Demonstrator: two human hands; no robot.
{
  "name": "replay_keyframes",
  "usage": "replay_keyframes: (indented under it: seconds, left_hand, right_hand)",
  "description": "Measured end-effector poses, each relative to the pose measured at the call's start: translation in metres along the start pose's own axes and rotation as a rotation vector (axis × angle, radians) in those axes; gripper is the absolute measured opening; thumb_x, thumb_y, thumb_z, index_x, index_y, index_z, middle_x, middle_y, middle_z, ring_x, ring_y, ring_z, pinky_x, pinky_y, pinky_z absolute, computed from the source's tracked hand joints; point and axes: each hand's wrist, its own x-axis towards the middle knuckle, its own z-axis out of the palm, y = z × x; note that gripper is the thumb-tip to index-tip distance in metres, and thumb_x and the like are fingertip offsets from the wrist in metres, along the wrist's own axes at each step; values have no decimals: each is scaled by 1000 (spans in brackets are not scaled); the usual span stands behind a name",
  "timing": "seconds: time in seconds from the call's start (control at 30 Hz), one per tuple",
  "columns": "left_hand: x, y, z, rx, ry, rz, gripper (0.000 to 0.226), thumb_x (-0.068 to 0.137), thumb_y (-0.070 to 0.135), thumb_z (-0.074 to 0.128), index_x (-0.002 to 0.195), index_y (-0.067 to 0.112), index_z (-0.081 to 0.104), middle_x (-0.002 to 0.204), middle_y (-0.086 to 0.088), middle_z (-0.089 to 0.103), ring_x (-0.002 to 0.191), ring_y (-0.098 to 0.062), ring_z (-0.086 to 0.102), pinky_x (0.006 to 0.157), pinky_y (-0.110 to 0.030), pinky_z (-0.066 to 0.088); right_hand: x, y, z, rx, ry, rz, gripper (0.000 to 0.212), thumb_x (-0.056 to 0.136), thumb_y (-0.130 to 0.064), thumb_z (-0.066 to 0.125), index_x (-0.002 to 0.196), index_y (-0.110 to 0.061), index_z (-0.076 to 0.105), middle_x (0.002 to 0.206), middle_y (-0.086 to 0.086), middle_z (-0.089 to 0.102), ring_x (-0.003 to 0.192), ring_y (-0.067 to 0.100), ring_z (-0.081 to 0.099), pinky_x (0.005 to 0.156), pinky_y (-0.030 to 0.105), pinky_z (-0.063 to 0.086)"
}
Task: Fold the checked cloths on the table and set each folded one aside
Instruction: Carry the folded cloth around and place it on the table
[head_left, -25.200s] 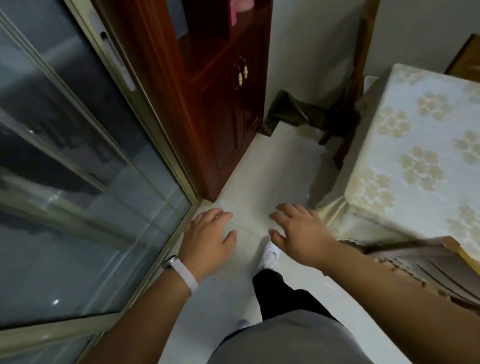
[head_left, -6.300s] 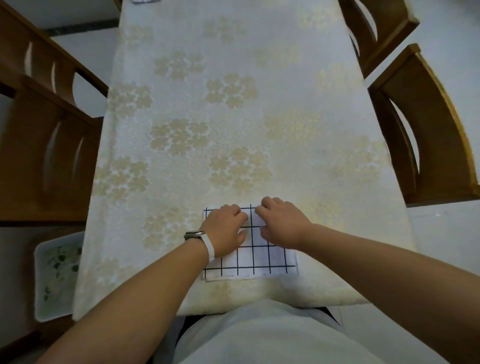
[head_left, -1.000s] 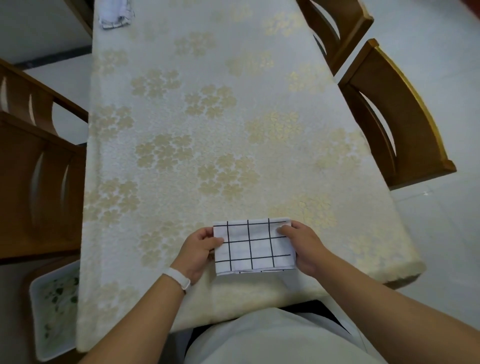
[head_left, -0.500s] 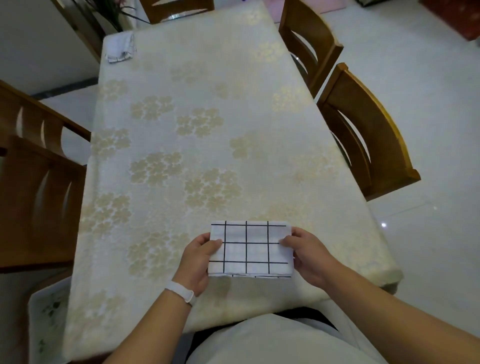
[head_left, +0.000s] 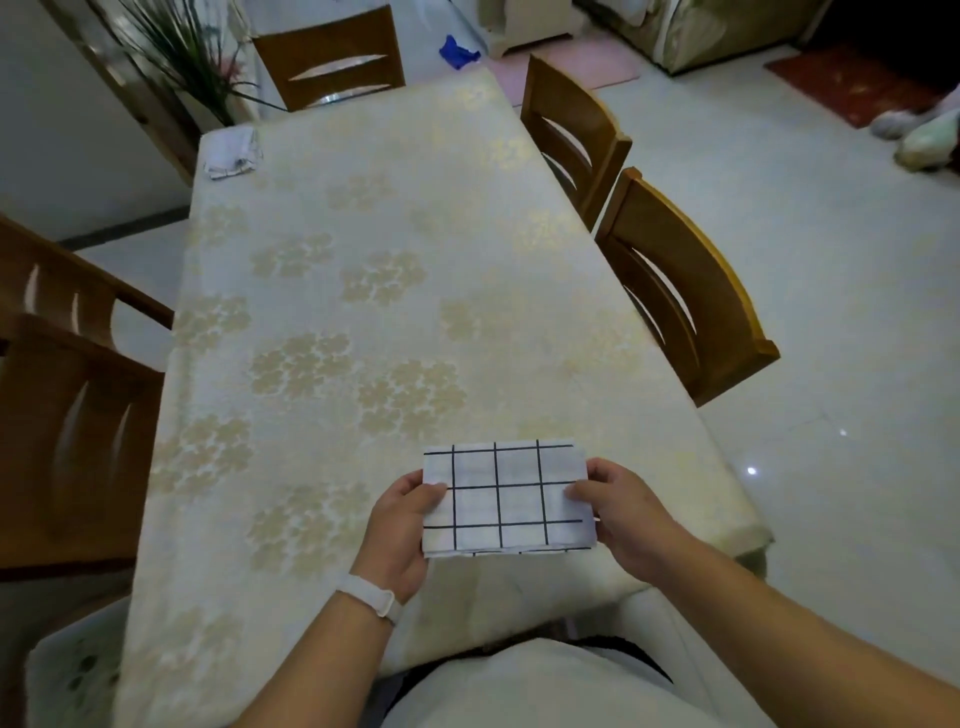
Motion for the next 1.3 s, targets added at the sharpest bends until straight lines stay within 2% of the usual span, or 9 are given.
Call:
replay_keyframes:
  seconds: [0.1,0.23,0.43,0.53,0.7,0.8,1.0,1.2,1.3]
  left_hand:
    - [-7,1,-4,16,-66,-2,17,90,-3,53,102,5,62,96,-19,71,78,-33,69,62,-42,57]
    - [-14,-9,-8,68,-172,-13,17,90,-3,54,103,4,63,102,-22,71,87,-38,69,74,-51,57]
    - [-24,-27,2,153,-276,-44,20,89,0,56,107,3,62,107,-24,69,98,-45,65,84,-65,51]
    - [-30,-36,13,192,-324,-57,20,90,0,55,108,5,62,108,-24,69,99,-44,65,85,-65,51]
    - [-46,-51,47,249,-379,-80,23,91,1,55,112,6,60,109,-21,68,100,-43,64,84,-60,54]
    - [-57,-61,77,270,-395,-99,20,90,-3,54,107,4,60,106,-24,68,97,-44,65,83,-59,54]
    - [-83,-98,159,383,-411,-86,21,88,-3,55,107,2,61,108,-27,68,97,-44,65,84,-60,53]
    - [-125,-153,267,491,-464,-81,18,89,0,56,106,5,61,103,-24,70,97,-44,65,86,-59,53]
    - [-147,-182,317,489,-488,-109,19,89,0,56,108,4,60,104,-25,70,95,-43,66,84,-57,54]
  right_hand:
    - [-15,9,5,21,78,-25,15,91,0,54,104,-2,62,100,16,71,86,31,70,70,43,60]
    - [-38,27,9,25,200,-53,17,90,-3,58,103,-12,67,101,11,73,93,33,69,84,55,56]
    - [-73,53,-2,70,375,-81,19,90,-3,59,102,-16,67,101,8,73,94,30,67,83,49,57]
    - [-87,62,-14,93,428,-112,21,89,-2,59,103,-15,68,101,8,73,95,29,68,81,45,57]
    - [-109,76,-48,123,490,-120,24,90,-7,60,110,-20,66,106,5,71,98,27,67,86,50,57]
    - [-118,83,-76,152,520,-132,23,92,-10,60,112,-20,64,107,6,70,98,29,66,85,49,57]
    - [-137,99,-159,242,584,-160,18,88,-1,60,97,-16,65,96,10,72,88,28,68,71,40,57]
    - [-167,124,-270,345,617,-136,20,88,0,59,96,-17,67,93,7,74,86,27,70,76,42,59]
    - [-184,138,-323,388,659,-131,19,86,2,58,94,-13,68,93,11,74,89,33,70,83,51,57]
